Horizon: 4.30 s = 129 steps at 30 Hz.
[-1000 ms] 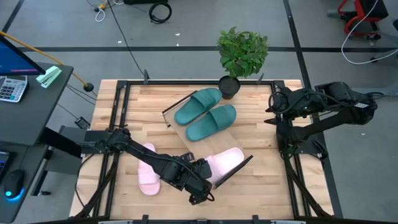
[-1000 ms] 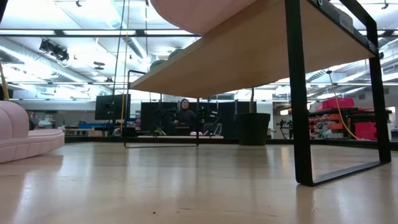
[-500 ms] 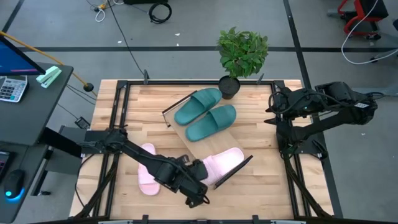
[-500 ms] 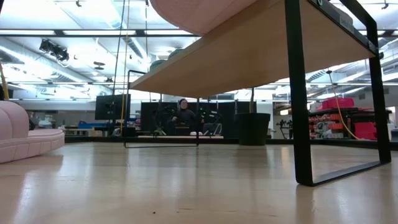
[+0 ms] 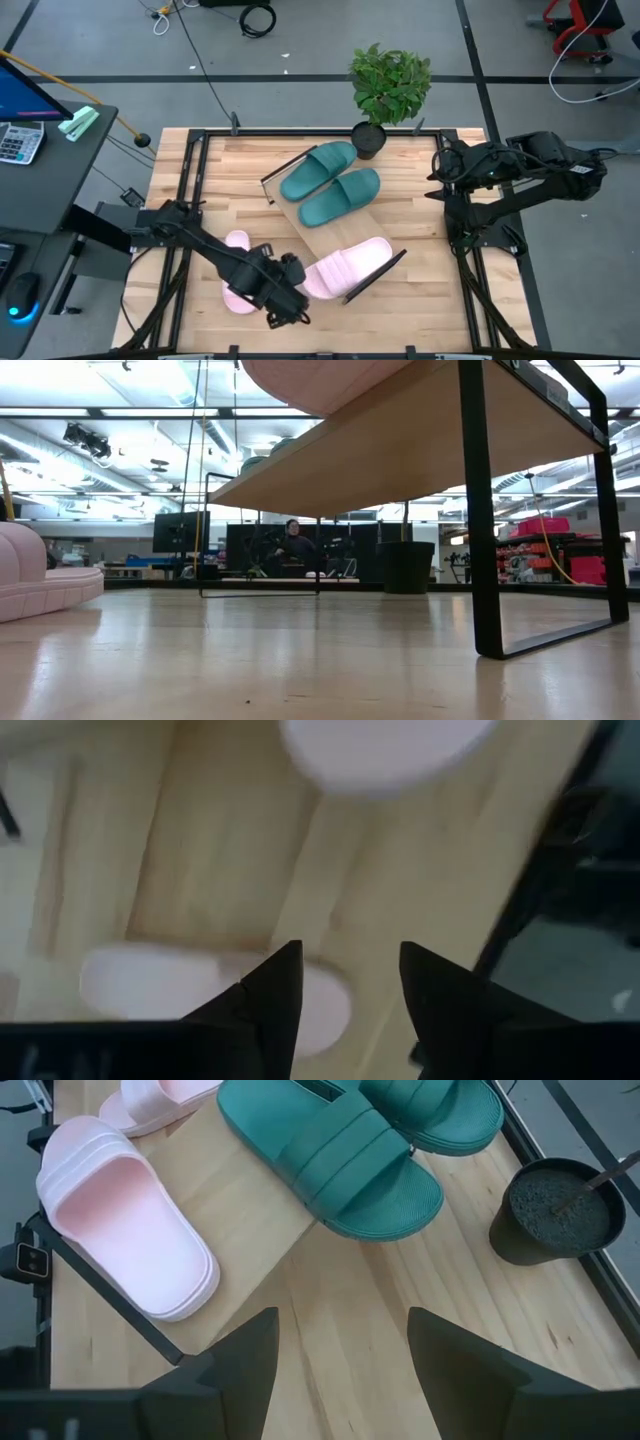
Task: Pick and place slides into the shelf
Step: Put the pink slide on the shelf
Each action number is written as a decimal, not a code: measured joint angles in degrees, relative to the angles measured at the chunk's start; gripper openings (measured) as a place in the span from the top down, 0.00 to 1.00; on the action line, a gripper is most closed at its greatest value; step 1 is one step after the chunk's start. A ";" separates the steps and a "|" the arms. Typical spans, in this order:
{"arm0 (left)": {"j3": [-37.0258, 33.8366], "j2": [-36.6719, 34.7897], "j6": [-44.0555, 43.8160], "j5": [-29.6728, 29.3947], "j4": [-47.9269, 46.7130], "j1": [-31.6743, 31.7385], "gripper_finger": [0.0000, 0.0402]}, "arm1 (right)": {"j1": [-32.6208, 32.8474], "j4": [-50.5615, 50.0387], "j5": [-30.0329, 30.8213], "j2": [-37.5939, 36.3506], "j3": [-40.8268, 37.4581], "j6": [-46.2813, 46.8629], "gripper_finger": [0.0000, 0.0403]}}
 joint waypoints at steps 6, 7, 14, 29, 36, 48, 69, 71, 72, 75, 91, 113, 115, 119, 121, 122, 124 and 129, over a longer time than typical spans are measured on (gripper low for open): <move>-8.40 -0.37 -6.43 4.56 10.21 -2.71 0.62 | -0.01 0.00 -0.01 -0.02 0.00 -0.02 0.43; -9.17 -0.37 -7.98 4.50 13.18 -3.61 0.63 | 0.01 0.00 -0.01 -0.02 0.00 -0.04 0.43; -14.25 -0.42 -24.89 -2.22 22.08 -10.21 0.70 | 0.00 0.18 0.01 0.00 0.00 -0.53 0.43; -35.81 -0.37 -32.32 -3.91 84.62 -13.21 0.89 | 0.00 0.28 -0.94 3.00 0.00 -0.57 0.43; -47.26 -0.37 -35.70 3.68 113.94 -14.08 0.98 | 0.00 0.24 -1.70 3.77 0.00 0.54 0.43; -75.22 -7.85 -46.96 2.73 153.34 -15.24 0.96 | -0.04 0.24 -1.72 3.76 0.00 2.49 0.43; -93.49 -58.54 -31.87 16.84 94.45 -0.75 0.98 | -0.06 1.20 -0.10 5.94 0.00 5.09 0.43; -93.49 -60.89 -29.69 18.68 88.30 1.35 0.97 | -0.06 1.25 -0.12 6.26 0.00 5.17 0.43; -93.49 -61.77 -29.11 19.81 85.31 2.38 0.97 | -0.06 1.44 -0.11 6.54 0.00 5.34 0.43; -93.49 -62.81 -26.17 23.55 77.51 4.98 0.95 | -0.06 2.51 -0.12 6.92 0.00 5.93 0.43; -93.49 -62.82 -3.77 26.30 66.61 14.31 0.75 | -0.06 3.80 -0.23 7.65 0.00 7.30 0.43; -93.47 -57.35 12.83 31.79 58.92 14.47 0.57 | -0.06 5.09 -0.89 7.65 0.00 8.92 0.43; -93.47 -56.25 14.23 31.81 58.90 14.37 0.57 | -0.06 5.20 -0.89 7.65 0.00 8.96 0.43; -93.47 -53.46 16.58 31.81 58.94 14.36 0.57 | -0.06 5.22 -0.89 7.65 0.00 9.17 0.43; -93.47 -52.08 17.17 31.79 58.92 14.36 0.57 | -0.05 5.22 -0.89 7.65 0.00 9.58 0.43; -93.47 -51.44 17.17 31.81 59.06 14.36 0.57 | -0.06 5.22 -0.89 7.65 0.00 9.62 0.43; -93.47 -50.30 17.16 31.83 59.51 14.36 0.57 | -0.06 5.22 -0.89 7.65 0.00 9.67 0.43; -93.47 -48.91 17.67 33.58 61.11 14.29 0.62 | -0.06 5.22 -0.87 7.65 0.00 9.99 0.43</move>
